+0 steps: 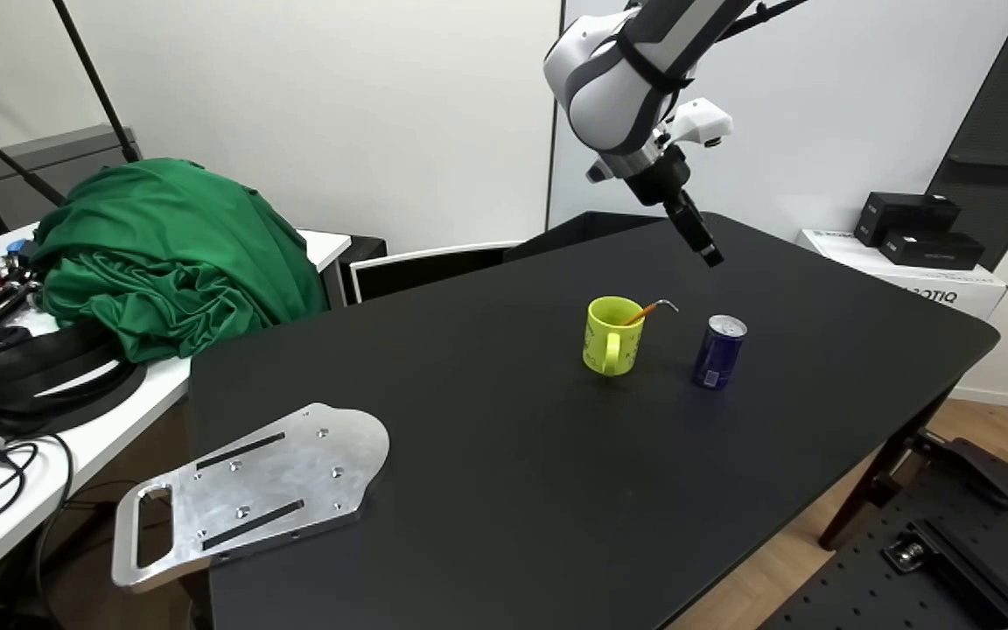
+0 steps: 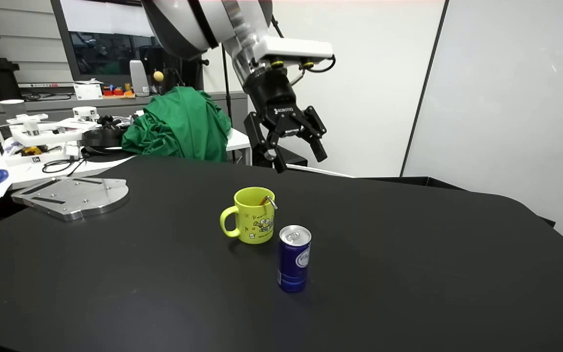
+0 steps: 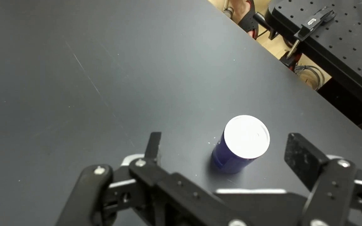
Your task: Remove the object from the mug.
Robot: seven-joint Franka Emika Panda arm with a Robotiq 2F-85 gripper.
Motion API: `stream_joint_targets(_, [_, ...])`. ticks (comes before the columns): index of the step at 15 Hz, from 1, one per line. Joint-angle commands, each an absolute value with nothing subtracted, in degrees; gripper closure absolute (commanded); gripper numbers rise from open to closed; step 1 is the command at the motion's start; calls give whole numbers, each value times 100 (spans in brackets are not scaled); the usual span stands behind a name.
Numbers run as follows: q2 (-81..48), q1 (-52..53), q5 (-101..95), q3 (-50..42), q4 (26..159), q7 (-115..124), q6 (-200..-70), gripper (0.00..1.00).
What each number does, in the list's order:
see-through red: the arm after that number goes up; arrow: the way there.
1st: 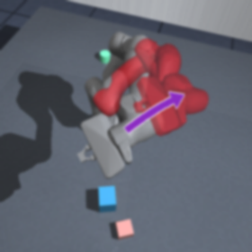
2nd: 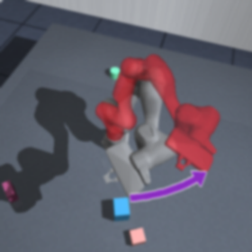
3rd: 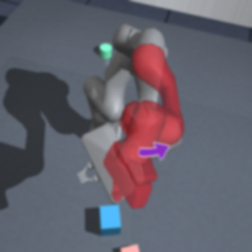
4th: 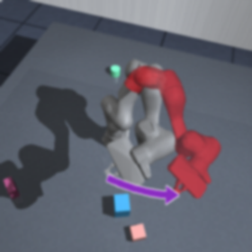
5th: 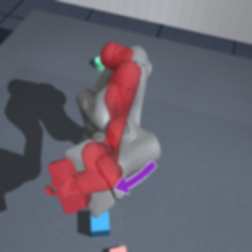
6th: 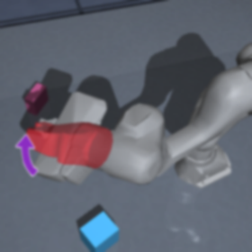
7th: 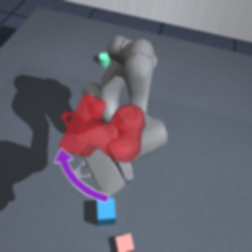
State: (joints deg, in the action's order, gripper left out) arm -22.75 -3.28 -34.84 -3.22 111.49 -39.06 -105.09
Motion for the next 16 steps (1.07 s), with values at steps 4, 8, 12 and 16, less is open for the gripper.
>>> stream_joint_targets(4, [-3145, -182, -3430, -134, 10317, -3665, -10081, 0])
stream_joint_targets(8, [-3493, -114, -3324, -15, 10062, -3608, -10023, 0])
stream_joint_targets(12, [-3744, -55, -3236, 37, 9918, -3560, -9872, 0])
stream_joint_targets(16, [-3882, -49, -3136, 45, 9847, -3543, -9770, 0])
